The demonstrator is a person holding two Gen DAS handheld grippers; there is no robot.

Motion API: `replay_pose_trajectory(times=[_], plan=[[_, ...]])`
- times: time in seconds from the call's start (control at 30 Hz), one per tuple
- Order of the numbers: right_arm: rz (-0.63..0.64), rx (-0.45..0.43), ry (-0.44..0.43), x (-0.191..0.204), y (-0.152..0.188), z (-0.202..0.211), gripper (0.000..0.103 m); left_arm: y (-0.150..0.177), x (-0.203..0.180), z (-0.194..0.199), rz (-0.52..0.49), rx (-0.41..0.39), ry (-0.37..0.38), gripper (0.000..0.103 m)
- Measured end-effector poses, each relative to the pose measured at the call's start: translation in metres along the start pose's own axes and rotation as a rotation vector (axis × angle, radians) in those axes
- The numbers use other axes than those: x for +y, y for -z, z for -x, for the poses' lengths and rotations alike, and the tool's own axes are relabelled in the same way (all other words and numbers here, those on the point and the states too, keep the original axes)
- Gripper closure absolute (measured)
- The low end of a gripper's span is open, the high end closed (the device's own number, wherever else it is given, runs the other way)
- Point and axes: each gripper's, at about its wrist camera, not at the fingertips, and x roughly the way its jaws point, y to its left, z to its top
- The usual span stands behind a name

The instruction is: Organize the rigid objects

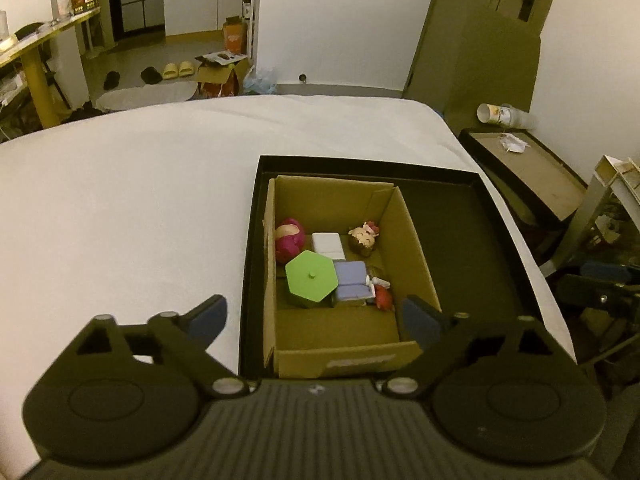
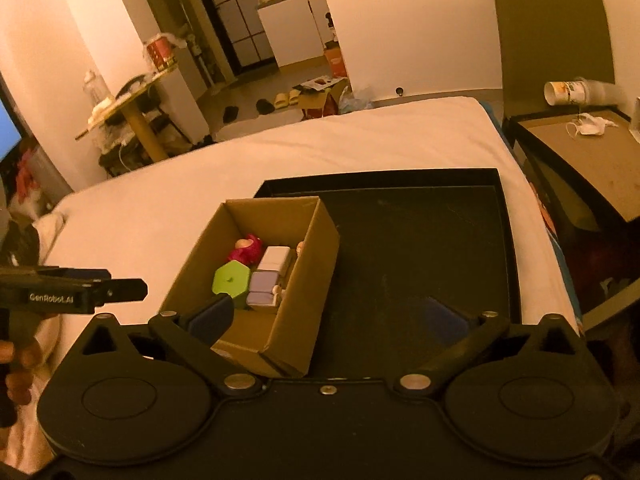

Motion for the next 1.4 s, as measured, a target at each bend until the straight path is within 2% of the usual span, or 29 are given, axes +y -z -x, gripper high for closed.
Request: replay_pose_trajectory(times=[0.23, 0.5, 0.8, 1.4], plan=[[-0.003, -0.028, -0.017, 0.004, 0.008, 0.017, 0.0, 0.005, -0.003, 0.021, -0.011, -0.034, -0.011, 0.0], [0.001, -0.06, -0.027, 0.008, 0.014, 0.04, 0.0, 0.012, -0.008, 0.047, -0.005, -0.079, -0.002, 0.0], [-0.016, -0.104, -0.049, 0.011, 0.021, 0.077, 0.0, 0.021, -0.021, 0.087, -0.04, -0.128, 0.046, 0.0], [0.003, -0.151, -0.104, 0.026, 0.048, 0.12, 0.0, 0.059, -0.039, 0.142, -0.068, -0.23, 0.094, 0.0]])
